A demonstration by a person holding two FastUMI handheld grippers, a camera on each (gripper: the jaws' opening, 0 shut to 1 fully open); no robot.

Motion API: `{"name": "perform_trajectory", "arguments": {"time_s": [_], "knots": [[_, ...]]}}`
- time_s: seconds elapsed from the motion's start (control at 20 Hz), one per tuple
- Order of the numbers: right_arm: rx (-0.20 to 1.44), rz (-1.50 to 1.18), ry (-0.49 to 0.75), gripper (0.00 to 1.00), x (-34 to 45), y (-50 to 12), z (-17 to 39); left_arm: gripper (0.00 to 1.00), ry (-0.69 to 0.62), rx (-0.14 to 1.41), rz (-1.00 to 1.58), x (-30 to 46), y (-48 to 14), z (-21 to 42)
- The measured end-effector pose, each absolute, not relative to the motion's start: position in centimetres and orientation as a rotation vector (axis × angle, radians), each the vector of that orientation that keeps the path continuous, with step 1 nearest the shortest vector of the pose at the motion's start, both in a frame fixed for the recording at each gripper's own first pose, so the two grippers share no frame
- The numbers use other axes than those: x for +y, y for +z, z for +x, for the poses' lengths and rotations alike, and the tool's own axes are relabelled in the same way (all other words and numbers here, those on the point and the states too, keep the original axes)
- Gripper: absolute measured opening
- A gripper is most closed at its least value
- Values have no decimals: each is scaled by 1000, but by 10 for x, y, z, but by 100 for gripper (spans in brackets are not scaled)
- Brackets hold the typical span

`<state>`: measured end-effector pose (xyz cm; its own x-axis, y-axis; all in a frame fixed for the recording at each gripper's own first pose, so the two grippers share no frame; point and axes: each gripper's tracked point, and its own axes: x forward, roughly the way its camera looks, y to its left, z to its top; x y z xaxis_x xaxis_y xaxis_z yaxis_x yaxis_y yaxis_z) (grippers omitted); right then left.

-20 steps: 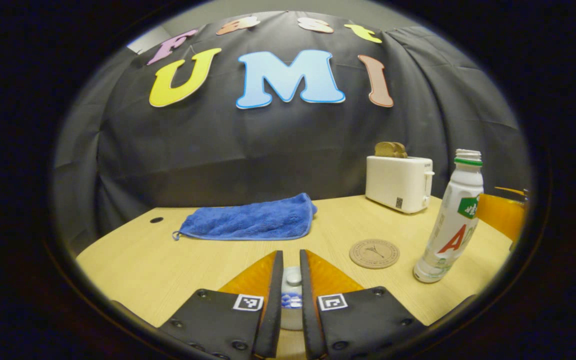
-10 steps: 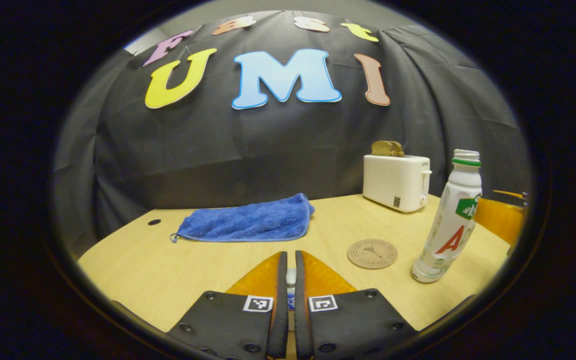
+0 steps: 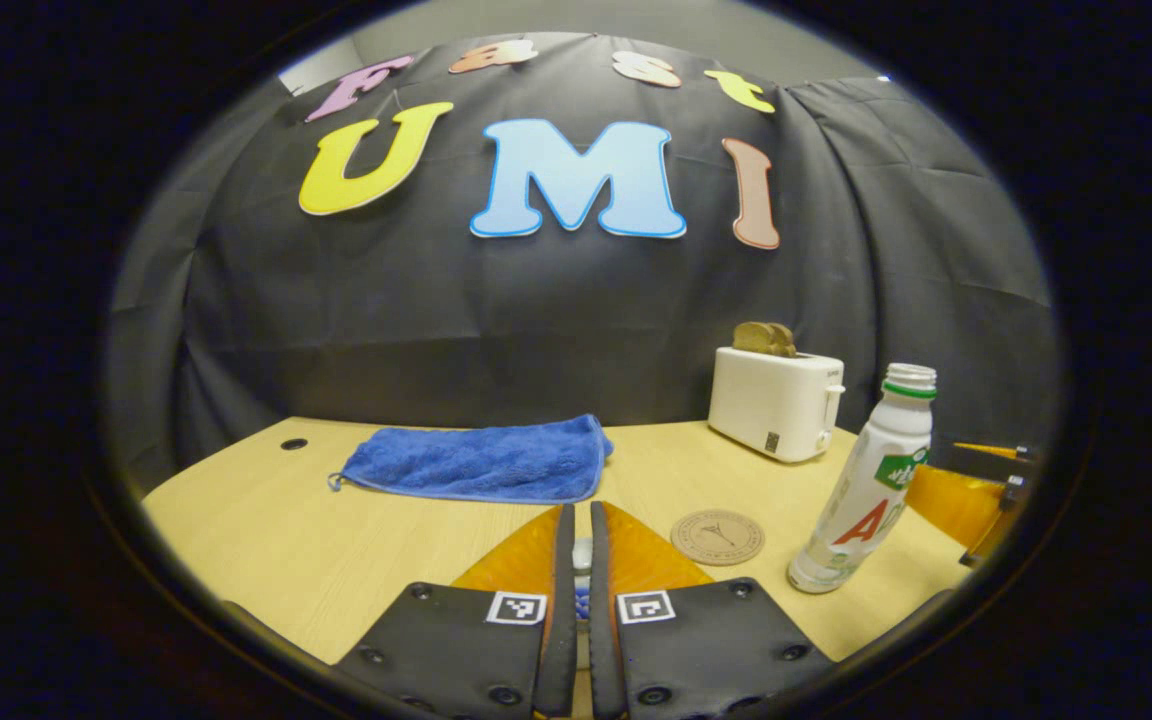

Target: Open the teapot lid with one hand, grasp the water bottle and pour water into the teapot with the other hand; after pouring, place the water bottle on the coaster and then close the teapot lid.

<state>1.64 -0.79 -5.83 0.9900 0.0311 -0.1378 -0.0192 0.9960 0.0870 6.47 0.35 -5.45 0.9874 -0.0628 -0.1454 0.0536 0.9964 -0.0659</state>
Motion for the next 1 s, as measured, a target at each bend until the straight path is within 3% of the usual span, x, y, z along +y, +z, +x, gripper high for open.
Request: {"name": "perform_trajectory", "arguments": {"time_s": [0.2, 0.55, 0.6, 0.65, 0.8, 0.9, 1.0], "knots": [[153, 92, 44, 99, -4, -63, 19, 12, -62, 123, -67, 10, -34, 52], [167, 55, 87, 99, 6, -71, 29, 12, -44, 103, -77, 28, -16, 26], [170, 51, 92, 99, 7, -72, 30, 16, -39, 103, -78, 31, -15, 23], [174, 49, 95, 99, 7, -74, 33, 12, -35, 104, -79, 34, -16, 19], [194, 40, 102, 99, 8, -82, 37, 16, -20, 107, -83, 45, -16, 10], [206, 34, 108, 99, 9, -86, 40, 12, -9, 111, -87, 51, -18, 7], [217, 30, 112, 99, 11, -90, 42, 16, 1, 113, -91, 57, -20, 2]]}}
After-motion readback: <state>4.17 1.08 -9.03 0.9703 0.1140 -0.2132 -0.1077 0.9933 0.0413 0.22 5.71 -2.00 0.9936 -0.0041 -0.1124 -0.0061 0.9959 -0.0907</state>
